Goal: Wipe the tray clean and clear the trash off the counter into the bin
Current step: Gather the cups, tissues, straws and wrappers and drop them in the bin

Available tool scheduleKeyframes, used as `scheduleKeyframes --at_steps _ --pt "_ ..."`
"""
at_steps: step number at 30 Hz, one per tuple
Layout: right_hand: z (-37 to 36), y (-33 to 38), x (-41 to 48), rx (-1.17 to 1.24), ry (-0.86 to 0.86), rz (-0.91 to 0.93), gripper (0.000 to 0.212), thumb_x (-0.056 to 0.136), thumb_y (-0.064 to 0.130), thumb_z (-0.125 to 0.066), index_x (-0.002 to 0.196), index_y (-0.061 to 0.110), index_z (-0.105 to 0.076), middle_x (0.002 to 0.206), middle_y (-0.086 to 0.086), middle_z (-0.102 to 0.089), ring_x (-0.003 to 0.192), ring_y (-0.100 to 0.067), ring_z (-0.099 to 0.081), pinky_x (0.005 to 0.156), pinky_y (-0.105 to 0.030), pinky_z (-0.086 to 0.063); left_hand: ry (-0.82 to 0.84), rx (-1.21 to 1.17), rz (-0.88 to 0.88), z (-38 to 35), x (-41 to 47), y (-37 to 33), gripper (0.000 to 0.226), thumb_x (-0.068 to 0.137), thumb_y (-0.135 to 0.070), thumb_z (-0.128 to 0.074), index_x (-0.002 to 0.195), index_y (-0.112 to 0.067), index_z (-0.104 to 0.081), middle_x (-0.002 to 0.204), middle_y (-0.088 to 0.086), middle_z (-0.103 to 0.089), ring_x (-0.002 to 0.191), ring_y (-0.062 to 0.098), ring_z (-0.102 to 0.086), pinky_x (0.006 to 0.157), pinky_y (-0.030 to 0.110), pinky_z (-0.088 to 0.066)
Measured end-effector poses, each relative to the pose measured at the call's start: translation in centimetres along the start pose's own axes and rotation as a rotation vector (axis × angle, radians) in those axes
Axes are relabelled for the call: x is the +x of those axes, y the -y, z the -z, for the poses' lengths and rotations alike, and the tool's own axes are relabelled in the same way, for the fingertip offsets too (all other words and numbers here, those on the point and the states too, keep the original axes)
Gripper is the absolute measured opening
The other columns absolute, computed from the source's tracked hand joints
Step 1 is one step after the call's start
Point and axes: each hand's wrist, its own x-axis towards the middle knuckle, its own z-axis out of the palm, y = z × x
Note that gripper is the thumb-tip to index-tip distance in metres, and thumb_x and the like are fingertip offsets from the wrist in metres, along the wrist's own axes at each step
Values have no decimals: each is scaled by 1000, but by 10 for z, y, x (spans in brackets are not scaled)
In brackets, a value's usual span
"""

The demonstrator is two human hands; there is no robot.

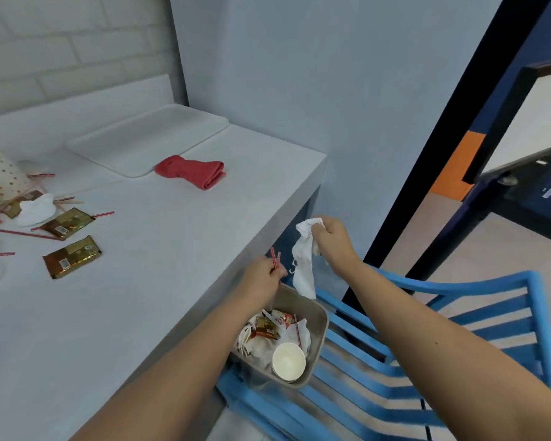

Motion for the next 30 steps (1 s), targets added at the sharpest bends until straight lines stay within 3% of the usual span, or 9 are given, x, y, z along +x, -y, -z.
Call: scheduleKeyframes --at_steps 2,8,12,16,18,20,24,28,30 --pt "-4 -16 -5 -89 48 -38 25 92 -3 -35 86 -8 -59 76 -13 -55 62 -16 -47 54 -24 -36 12 46 52 -12 2 18 24 97 -20 -46 99 -4 -64 99 10 -61 92 18 -57 80 25 -40" --pt "-11 -65 -15 -450 160 -26 33 92 0 -38 64 16 -40 84 -8 -45 71 -16 -40 57 -22 -30 21 92 210 -36 2 65 24 96 -16 -47 106 0 -61 110 15 -60 97 22 -59 82 28 -44" --pt "-21 -92 -21 -585 214 -104 16 97 8 -37 92 7 -52 96 -5 -41 86 -19 -43 72 -21 -30 95 121 303 -41 -6 83 35 95 -10 -49 130 -9 -49 131 11 -50 117 23 -52 94 27 -42" --pt "-34 -109 -29 -617 267 -145 24 98 8 -36 108 0 -57 113 -14 -49 96 -25 -49 77 -23 -32 53 152 337 -39 -12 87 51 92 -8 -52 140 -13 -36 134 14 -43 118 27 -50 101 34 -42" --pt "-41 -114 -30 -624 315 -157 24 97 7 -38 112 2 -56 119 -15 -48 94 -23 -48 78 -24 -35 18 143 331 -36 -14 85 52 92 -6 -51 140 -13 -35 134 14 -41 118 27 -50 100 32 -41" --pt "-48 -119 -31 -635 376 -177 25 96 10 -43 119 9 -51 124 -13 -46 104 -25 -50 85 -28 -40 -5 143 319 -33 -15 81 53 92 -6 -50 142 -13 -32 137 14 -39 120 28 -48 100 31 -40" --pt "-53 -119 -33 -832 496 -177 44 94 22 -49 136 20 -35 135 -11 -37 120 -30 -45 97 -38 -41 -29 130 271 -29 -18 73 46 93 -11 -51 137 -11 -39 134 13 -41 116 27 -50 97 31 -40" --pt "-56 -106 -29 -820 508 -129 40 94 17 -49 133 14 -42 132 -12 -43 121 -31 -46 102 -41 -40 -63 128 205 -27 -22 65 41 93 -8 -50 133 -11 -42 129 11 -43 109 21 -52 90 23 -39" --pt "-56 -97 -27 -777 524 -100 32 92 9 -48 124 10 -53 124 -10 -51 112 -27 -51 93 -31 -43 -103 129 165 -25 -24 60 38 93 -8 -49 131 -11 -44 127 9 -45 103 15 -49 86 20 -36"
